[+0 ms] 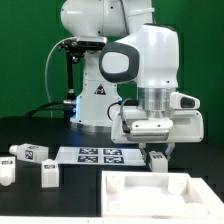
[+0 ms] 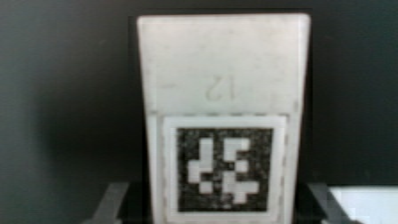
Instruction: Assemble square table
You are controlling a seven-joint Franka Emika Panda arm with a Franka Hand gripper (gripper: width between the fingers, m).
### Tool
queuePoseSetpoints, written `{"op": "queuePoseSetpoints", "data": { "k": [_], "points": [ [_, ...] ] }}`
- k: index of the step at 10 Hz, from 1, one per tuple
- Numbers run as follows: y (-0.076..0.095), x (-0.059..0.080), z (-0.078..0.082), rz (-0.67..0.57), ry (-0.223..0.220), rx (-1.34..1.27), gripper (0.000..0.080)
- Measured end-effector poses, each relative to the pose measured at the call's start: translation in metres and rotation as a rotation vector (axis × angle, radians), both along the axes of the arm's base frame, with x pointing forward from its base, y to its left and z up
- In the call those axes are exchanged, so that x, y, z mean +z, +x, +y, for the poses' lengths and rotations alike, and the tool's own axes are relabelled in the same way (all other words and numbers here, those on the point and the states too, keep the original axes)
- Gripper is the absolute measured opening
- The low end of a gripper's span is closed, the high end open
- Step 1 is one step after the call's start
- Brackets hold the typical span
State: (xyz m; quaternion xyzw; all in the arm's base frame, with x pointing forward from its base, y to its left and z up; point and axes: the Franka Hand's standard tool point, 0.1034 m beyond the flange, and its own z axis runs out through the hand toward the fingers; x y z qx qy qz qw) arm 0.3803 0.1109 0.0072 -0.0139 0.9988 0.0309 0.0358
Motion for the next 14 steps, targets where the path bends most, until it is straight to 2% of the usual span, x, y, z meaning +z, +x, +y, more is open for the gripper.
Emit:
{"op": "queuePoseSetpoints", "data": {
  "k": [1, 5, 6, 7, 8, 9, 10, 11, 13, 14],
  "points": [
    [-0.001, 0.000, 0.000, -0.007, 0.000, 0.064, 0.0285],
    [0.000, 0.000, -0.003, -0.006, -0.004, 0.048, 0.0285],
    [0.000, 0.000, -0.004, -0.005, -0.002, 0.030, 0.0353],
    [0.001, 0.001, -0.003, -0.006, 0.002, -0.005, 0.0492],
    [0.007, 0.010, -0.001, -0.021, 0.007, -0.094, 0.0492],
    [0.013, 0.022, 0.005, -0.038, 0.001, -0.198, 0.0615],
    [0.018, 0.031, 0.011, -0.051, 0.002, -0.280, 0.0641],
    [0.029, 0.038, 0.016, -0.062, 0.024, -0.392, 0.0641],
    [0.052, 0.046, 0.012, -0.072, 0.066, -0.644, 0.0648],
    [0.054, 0.047, 0.012, -0.070, 0.075, -0.695, 0.0649]
  ]
}}
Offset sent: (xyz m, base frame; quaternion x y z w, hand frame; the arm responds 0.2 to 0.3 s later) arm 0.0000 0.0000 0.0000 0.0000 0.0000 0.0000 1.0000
